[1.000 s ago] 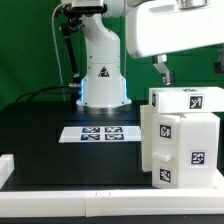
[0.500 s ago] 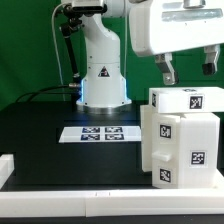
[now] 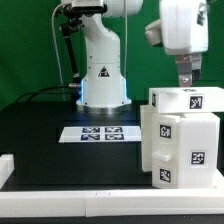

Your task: Assemble cabinet

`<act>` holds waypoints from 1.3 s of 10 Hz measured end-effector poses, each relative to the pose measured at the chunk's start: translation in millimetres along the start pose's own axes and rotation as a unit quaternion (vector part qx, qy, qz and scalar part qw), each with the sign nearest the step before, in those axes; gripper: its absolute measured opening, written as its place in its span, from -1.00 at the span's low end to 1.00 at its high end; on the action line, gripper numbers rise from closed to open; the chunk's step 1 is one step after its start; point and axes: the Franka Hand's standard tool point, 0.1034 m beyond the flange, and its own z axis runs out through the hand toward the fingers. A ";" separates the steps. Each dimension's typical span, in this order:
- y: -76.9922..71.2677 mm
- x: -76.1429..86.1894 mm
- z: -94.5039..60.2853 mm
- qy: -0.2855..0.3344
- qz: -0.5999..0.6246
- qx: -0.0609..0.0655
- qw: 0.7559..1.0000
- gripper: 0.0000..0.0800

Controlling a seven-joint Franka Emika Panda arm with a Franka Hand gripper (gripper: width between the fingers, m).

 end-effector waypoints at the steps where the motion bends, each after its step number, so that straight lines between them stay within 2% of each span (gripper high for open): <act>1: -0.9 0.4 3.3 -0.012 -0.044 -0.003 0.999 0.99; 6: -3.1 -5.8 17.7 -0.039 -0.179 0.006 0.983 0.99; 7: -6.0 -3.6 24.8 -0.038 -0.155 0.007 0.987 0.99; 10: -6.2 -3.2 26.3 -0.037 -0.149 0.004 0.988 0.98; 11: -6.1 -3.4 26.3 -0.037 -0.140 0.004 0.989 0.58; 12: -5.9 -4.0 26.4 -0.037 -0.124 0.004 0.992 0.38; 13: -5.8 -4.3 26.4 -0.037 -0.124 0.004 0.992 0.38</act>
Offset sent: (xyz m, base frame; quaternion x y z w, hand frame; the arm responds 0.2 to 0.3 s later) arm 0.0084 -0.0017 -0.0044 0.0200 -0.0362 -0.1944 0.9800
